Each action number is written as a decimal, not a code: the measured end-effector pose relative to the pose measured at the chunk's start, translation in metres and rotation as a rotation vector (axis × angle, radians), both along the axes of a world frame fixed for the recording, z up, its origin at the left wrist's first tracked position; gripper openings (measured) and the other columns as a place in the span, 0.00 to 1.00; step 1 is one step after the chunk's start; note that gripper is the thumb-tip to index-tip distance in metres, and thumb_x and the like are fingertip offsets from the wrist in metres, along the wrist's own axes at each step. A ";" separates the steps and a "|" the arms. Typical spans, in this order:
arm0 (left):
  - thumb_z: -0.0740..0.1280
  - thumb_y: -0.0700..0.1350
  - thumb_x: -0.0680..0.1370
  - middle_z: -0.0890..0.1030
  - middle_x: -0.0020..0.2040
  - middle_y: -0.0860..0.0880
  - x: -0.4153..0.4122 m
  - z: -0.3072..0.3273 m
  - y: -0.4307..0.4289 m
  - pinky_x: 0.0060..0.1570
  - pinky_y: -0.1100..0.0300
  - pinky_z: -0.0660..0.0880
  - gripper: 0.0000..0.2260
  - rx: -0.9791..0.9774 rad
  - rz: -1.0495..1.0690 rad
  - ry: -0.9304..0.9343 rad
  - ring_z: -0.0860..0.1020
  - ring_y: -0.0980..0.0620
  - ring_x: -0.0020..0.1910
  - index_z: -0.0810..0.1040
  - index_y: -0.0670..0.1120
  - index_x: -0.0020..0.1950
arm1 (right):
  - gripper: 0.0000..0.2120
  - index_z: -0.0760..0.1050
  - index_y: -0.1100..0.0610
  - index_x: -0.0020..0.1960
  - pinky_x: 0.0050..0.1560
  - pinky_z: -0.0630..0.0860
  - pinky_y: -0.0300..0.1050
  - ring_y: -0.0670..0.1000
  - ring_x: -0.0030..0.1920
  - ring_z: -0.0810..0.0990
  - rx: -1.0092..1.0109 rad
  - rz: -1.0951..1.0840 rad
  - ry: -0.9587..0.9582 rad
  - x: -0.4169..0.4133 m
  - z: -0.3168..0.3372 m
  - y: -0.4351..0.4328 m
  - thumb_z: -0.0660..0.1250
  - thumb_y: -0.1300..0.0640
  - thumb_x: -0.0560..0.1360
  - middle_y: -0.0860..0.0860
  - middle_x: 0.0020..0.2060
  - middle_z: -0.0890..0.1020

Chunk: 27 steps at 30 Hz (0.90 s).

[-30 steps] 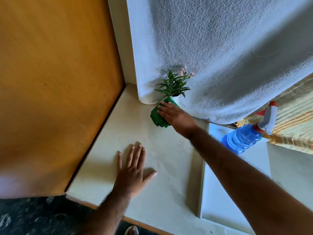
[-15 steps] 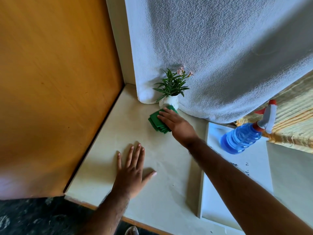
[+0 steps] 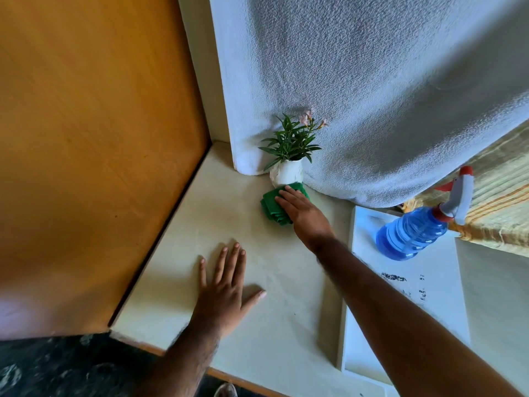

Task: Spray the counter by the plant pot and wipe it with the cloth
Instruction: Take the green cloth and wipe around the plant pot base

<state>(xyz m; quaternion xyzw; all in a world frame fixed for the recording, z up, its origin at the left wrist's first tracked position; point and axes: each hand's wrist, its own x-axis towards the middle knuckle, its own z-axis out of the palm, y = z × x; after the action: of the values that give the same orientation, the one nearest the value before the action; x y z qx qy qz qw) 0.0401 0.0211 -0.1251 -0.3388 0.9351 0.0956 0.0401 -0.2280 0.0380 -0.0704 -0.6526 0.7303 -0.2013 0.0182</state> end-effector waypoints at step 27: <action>0.47 0.74 0.75 0.49 0.82 0.46 0.001 0.000 -0.001 0.74 0.30 0.48 0.44 0.001 0.000 -0.019 0.50 0.44 0.81 0.47 0.46 0.81 | 0.26 0.74 0.67 0.68 0.73 0.65 0.62 0.64 0.72 0.70 -0.096 0.128 0.008 -0.001 0.011 -0.016 0.61 0.79 0.72 0.62 0.68 0.76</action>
<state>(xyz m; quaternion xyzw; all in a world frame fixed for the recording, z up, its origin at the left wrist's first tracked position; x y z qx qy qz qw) 0.0407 0.0199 -0.1251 -0.3399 0.9346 0.0925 0.0492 -0.2286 0.0219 -0.0597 -0.6989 0.6766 -0.2318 -0.0034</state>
